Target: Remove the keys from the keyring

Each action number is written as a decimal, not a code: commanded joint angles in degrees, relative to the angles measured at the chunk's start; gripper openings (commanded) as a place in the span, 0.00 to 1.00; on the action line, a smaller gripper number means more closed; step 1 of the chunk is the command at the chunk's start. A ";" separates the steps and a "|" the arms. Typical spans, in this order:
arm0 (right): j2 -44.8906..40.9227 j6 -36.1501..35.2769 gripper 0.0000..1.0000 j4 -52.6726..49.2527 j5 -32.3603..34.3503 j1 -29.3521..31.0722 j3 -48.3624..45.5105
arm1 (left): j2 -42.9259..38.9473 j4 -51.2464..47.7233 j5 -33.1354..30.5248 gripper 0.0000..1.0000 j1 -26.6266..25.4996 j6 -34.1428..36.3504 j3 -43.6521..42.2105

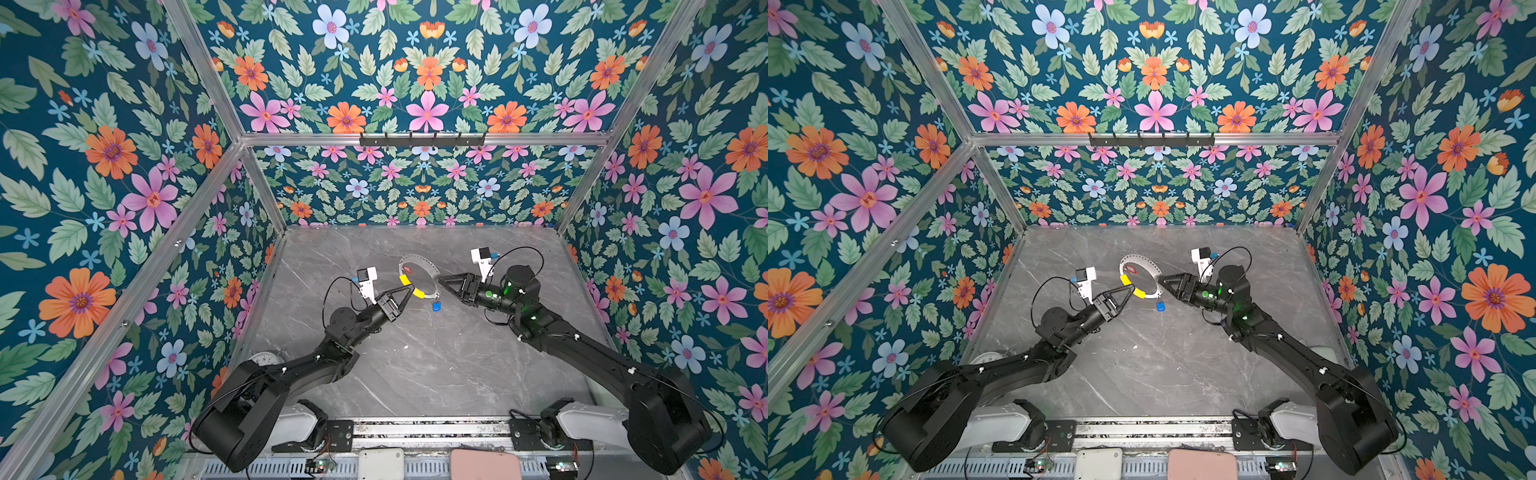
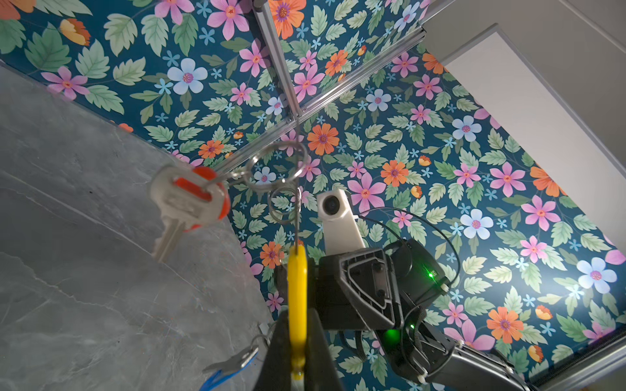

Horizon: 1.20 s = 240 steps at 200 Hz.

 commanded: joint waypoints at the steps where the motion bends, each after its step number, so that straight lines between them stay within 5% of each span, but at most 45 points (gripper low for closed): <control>1: -3.57 -5.29 0.63 -6.12 6.73 0.13 -0.38 | -3.19 -6.53 -4.66 0.00 -1.18 3.61 0.89; 35: -9.88 -10.53 0.76 -15.46 16.24 0.08 -0.73 | -6.94 -12.41 -9.54 0.00 -3.44 4.99 1.68; 72: -14.65 -18.26 0.78 -22.16 17.96 0.02 -1.79 | -7.49 -15.90 -14.74 0.00 -5.96 5.67 3.58; 115: -13.84 -26.34 0.56 -27.42 16.86 2.23 -0.73 | -5.89 -16.02 -16.53 0.00 -7.09 4.71 5.49; 195: -10.48 -36.23 0.54 -25.85 24.63 12.64 3.01 | -5.03 -14.63 -16.09 0.00 -7.43 3.19 5.25; 240: -7.83 -39.10 0.36 -25.56 23.97 12.66 4.36 | -5.31 -14.58 -15.75 0.00 -7.53 2.90 5.17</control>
